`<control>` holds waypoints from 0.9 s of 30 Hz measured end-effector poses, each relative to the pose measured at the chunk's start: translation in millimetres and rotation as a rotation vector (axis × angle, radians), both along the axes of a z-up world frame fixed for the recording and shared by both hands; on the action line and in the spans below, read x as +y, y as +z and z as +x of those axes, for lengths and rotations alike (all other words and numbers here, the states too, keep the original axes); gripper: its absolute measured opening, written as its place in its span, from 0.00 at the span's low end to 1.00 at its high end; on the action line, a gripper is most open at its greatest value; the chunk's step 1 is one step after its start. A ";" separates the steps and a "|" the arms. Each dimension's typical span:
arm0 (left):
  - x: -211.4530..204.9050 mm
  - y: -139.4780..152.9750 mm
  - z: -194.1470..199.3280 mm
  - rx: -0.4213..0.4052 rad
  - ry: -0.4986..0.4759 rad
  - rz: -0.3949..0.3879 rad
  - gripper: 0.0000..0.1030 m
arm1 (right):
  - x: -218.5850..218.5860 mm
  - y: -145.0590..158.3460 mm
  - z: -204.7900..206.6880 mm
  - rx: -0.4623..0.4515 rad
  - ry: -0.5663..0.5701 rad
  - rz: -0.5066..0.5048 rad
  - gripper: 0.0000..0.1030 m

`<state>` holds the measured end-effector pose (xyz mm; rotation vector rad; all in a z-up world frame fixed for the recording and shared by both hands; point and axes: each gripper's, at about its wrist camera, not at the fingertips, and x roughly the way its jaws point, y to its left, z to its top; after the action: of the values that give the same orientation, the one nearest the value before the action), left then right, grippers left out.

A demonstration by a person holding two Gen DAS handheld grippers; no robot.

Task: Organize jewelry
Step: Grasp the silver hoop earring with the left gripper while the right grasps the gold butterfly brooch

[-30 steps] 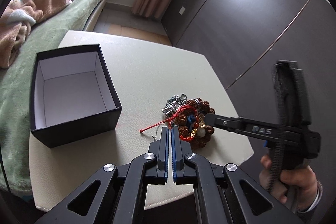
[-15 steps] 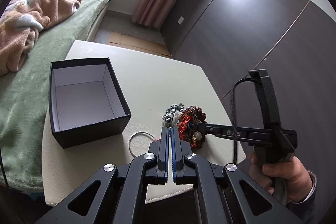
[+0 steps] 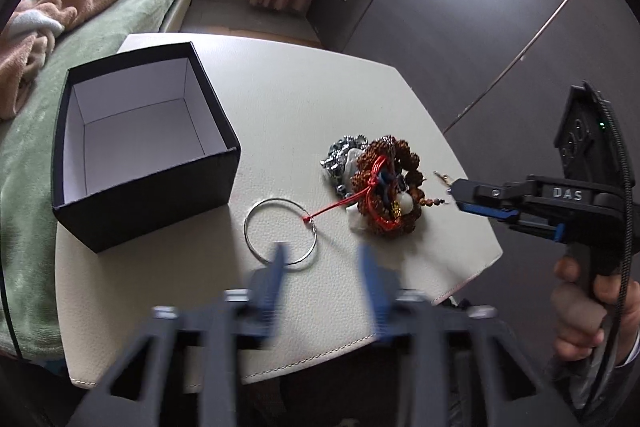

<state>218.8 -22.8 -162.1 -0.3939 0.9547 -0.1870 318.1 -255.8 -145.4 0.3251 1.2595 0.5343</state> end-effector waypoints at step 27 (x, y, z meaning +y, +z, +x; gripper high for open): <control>-22.0 -26.4 28.7 0.030 0.065 0.383 0.49 | -37.3 -7.3 -29.1 -0.024 -0.074 0.079 0.29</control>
<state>247.4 -44.8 -188.5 -0.0745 0.9814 0.0621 289.0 -293.1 -152.7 0.4286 1.2005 0.5240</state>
